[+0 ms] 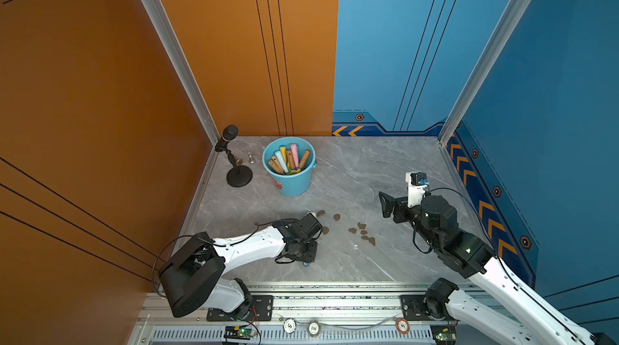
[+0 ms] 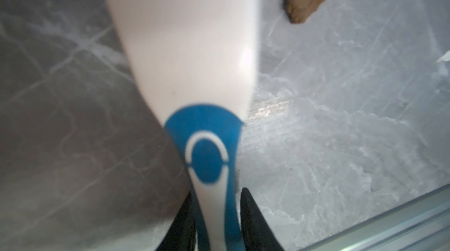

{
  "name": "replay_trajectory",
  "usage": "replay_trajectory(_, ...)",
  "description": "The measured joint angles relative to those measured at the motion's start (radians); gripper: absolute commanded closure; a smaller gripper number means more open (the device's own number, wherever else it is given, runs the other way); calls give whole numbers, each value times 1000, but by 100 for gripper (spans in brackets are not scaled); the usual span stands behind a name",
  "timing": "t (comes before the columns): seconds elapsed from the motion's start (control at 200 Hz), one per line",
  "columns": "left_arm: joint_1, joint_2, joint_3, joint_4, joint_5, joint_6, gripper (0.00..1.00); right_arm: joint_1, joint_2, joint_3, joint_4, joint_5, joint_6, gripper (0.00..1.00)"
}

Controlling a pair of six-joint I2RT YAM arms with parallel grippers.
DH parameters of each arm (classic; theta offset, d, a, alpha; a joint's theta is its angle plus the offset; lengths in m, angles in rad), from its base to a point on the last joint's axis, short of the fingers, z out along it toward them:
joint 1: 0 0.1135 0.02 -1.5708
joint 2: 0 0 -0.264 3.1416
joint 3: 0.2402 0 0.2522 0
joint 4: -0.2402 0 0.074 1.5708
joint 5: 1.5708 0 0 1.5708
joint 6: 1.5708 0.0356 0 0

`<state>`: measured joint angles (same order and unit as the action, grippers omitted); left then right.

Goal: Brush the soil off the hand trowel and place it into the bucket
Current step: Place the brush at the center of the board, then reset both arms

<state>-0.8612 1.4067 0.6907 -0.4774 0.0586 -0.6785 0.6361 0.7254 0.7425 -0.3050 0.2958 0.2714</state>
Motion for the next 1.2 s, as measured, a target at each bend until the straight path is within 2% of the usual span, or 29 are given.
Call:
replay_trajectory(0.105, 6, 0, 4, -1, 4, 6, 49, -10, -3, -4, -2, 6, 0, 0)
replay_trajectory(0.305, 12, -39, 19, -41, -3, 31, 43, -39, -3, -4, -2, 8, -1, 0)
replay_trajectory(0.481, 25, -197, 116, -102, -61, 92, 36, -83, 21, -4, -1, 5, -5, 0)
replay_trajectory(0.581, 74, -304, 166, -110, -133, 141, 28, -122, 59, -4, -1, 1, -12, 0)
replay_trajectory(0.686, 183, -401, 175, -105, -227, 196, 21, -172, 98, -5, 0, 4, -23, 0)
replay_trajectory(0.801, 378, -465, 150, -51, -319, 258, 15, -256, 130, -30, 17, 32, -39, 0)
replay_trajectory(0.821, 417, -471, 143, -37, -334, 262, 8, -272, 133, -40, 26, 38, -40, 0)
replay_trajectory(0.951, 666, -455, 97, 59, -422, 275, 0, -404, 151, -122, 95, 64, -54, 0)
replay_trajectory(1.036, 808, -403, 41, 165, -469, 254, 2, -468, 181, -180, 164, 77, -54, 0)
replay_trajectory(1.106, 855, -361, -41, 299, -501, 257, 2, -491, 216, -224, 237, 76, -63, 0)
replay_trajectory(1.196, 842, -308, -168, 482, -528, 308, 2, -499, 272, -258, 311, 76, -85, 0)
